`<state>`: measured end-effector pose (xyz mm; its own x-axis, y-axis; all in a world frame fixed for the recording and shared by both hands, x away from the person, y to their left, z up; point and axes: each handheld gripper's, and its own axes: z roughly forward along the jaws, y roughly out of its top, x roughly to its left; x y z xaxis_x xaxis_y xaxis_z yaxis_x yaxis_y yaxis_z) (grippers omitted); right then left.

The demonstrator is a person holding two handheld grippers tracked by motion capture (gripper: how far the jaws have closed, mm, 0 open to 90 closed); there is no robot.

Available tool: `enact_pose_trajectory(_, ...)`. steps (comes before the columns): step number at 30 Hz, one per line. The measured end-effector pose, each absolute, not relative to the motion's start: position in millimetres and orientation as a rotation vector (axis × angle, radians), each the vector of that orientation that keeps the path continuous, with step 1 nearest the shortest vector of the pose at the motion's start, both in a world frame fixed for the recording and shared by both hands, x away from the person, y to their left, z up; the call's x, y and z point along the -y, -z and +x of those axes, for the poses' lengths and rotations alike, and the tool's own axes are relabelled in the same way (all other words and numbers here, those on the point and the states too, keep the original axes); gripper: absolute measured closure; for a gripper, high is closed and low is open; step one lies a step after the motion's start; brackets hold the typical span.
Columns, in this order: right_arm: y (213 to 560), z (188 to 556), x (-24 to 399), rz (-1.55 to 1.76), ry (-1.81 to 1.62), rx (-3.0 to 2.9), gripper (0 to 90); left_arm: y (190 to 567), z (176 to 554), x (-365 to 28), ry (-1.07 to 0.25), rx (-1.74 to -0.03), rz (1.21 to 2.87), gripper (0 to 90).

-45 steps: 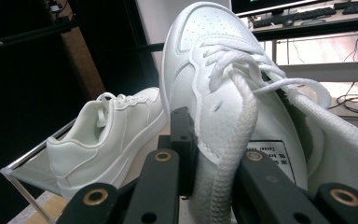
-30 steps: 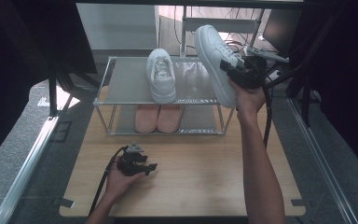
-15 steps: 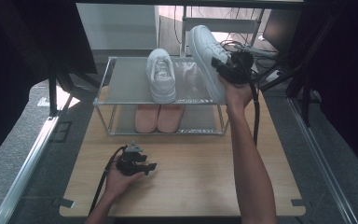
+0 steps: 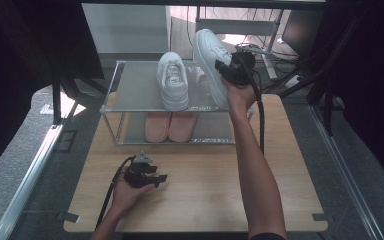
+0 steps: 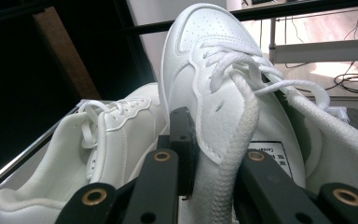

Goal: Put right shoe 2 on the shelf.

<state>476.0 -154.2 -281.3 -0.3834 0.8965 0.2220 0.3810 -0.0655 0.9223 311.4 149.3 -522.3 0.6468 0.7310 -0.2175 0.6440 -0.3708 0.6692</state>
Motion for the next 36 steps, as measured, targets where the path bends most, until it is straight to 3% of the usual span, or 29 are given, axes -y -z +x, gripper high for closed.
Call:
enact_pose_trajectory(27, 289, 503, 132, 1.440, -1.353, -1.771, 79.2, 523, 312, -149, -0.149, -1.066, 2.112, 42.4)
enact_pose_trajectory(36, 286, 506, 124, 1.435, -1.316, -1.748, 67.1, 523, 312, -150, -0.151, -1.063, 2.112, 42.4)
